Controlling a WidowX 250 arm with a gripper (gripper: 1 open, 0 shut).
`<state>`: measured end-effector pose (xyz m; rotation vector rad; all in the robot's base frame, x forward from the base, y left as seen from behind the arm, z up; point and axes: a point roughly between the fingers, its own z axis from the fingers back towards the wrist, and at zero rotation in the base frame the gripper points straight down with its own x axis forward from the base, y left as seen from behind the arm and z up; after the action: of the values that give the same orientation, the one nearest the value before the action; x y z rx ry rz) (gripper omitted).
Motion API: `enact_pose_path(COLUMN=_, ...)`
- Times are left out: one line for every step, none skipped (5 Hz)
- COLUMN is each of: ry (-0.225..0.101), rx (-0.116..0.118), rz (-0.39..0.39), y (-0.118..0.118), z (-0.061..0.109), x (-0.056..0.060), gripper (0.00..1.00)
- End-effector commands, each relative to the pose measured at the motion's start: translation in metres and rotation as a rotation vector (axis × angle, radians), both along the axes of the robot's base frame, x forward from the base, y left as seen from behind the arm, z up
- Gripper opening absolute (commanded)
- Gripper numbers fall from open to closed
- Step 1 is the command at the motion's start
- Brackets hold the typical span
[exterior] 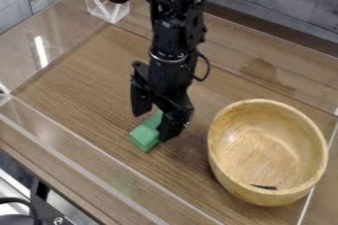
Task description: Put green stick into wooden bowl
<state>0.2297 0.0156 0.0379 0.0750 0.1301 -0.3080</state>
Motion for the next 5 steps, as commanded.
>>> enact_pose_path(ry=-0.076, rx=0.014, rz=0.001, y=0.003, z=0.009, x=0.008, gripper=1.00)
enact_pose_path(ry=-0.099, rx=0.023, rz=0.002, y=0.005, z=0.007, x=0.010, gripper=1.00)
enact_pose_path(ry=-0.122, rx=0.030, rz=0.004, y=0.007, z=0.004, x=0.011, gripper=1.00)
enact_pose_path(ry=-0.141, rx=0.036, rz=0.007, y=0.008, z=0.002, x=0.012, gripper=1.00)
enact_pose_path(ry=-0.160, rx=0.041, rz=0.009, y=0.010, z=-0.001, x=0.013, gripper=1.00)
